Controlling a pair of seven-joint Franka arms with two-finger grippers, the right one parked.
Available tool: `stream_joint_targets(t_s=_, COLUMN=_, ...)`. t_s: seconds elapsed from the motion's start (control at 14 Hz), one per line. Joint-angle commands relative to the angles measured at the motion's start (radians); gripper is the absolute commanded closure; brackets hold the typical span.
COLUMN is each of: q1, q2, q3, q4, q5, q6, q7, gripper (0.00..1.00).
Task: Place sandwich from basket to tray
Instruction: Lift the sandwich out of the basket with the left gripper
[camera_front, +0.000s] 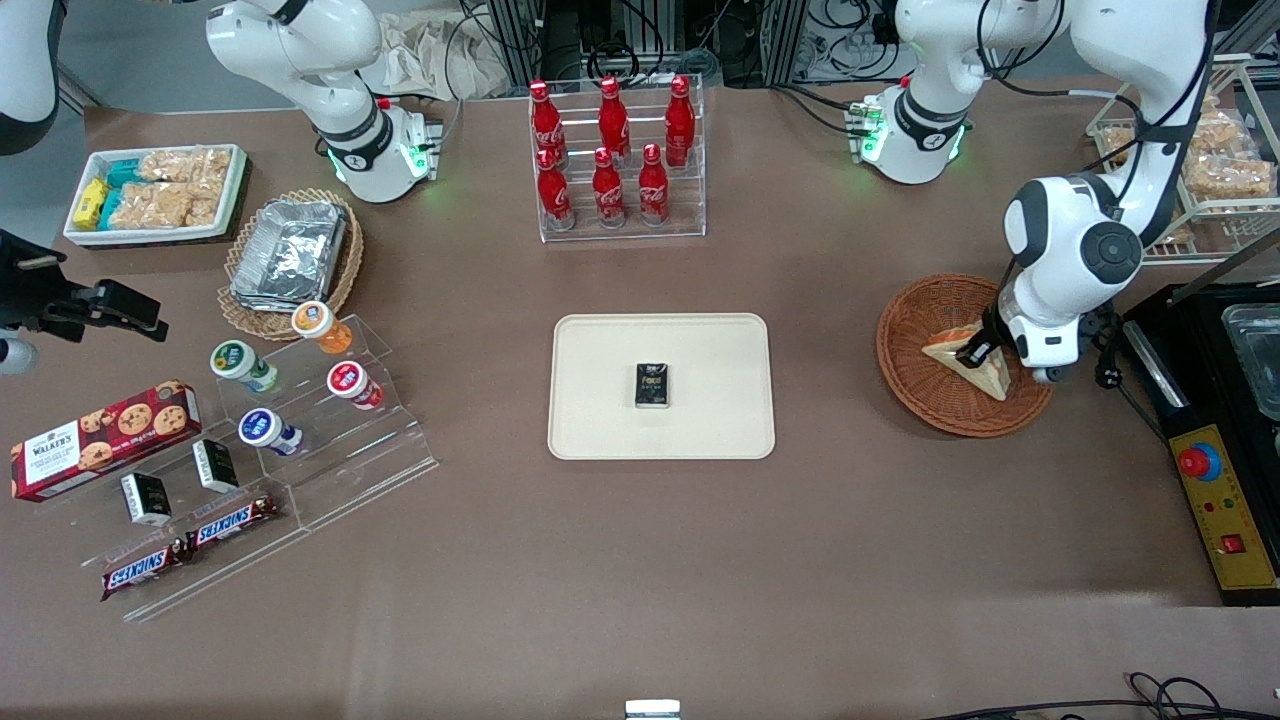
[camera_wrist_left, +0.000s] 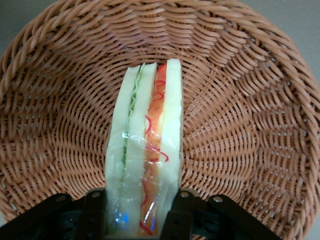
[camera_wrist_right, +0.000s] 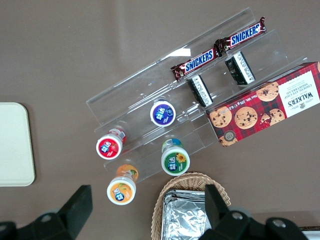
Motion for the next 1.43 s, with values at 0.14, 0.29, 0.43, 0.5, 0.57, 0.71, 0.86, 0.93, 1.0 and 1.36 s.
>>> stream_joint_targets(t_s=0.14, q1=-0.009, q2=-0.107, q3=-0.006, q4=0.028, q5=0.026, q6=-0.077, q7=-0.01, gripper=1.0)
stream_joint_targets(t_s=0.29, q1=-0.008, q2=-0.156, q3=-0.005, q4=0.092, q5=0.026, q6=-0.206, q7=0.048, gripper=1.0)
stream_joint_targets(t_s=0.43, q1=-0.009, q2=-0.181, q3=-0.006, q4=0.202, q5=0.026, q6=-0.362, q7=0.104, gripper=1.0)
stream_joint_targets(t_s=0.5, q1=-0.009, q2=-0.179, q3=-0.006, q4=0.286, q5=0.026, q6=-0.473, q7=0.127, gripper=1.0)
stream_joint_targets(t_s=0.57, q1=-0.009, q2=-0.169, q3=-0.011, q4=0.4, q5=0.025, q6=-0.607, q7=0.156, gripper=1.0)
stream_joint_targets(t_s=0.71, q1=-0.017, q2=-0.156, q3=-0.026, q4=0.567, q5=0.022, q6=-0.78, q7=0.196, gripper=1.0)
stream_joint_targets(t_s=0.86, q1=-0.029, q2=-0.155, q3=-0.05, q4=0.678, q5=0.022, q6=-0.877, q7=0.24, gripper=1.0)
stream_joint_targets(t_s=0.93, q1=-0.031, q2=-0.155, q3=-0.069, q4=0.725, q5=0.022, q6=-0.917, q7=0.263, gripper=1.0)
stream_joint_targets(t_s=1.0, q1=-0.029, q2=-0.155, q3=-0.093, q4=0.782, q5=0.02, q6=-0.95, q7=0.282, gripper=1.0)
stream_joint_targets(t_s=1.36, q1=-0.039, q2=-0.124, q3=-0.274, q4=0.872, q5=-0.06, q6=-0.981, q7=0.296, gripper=1.0)
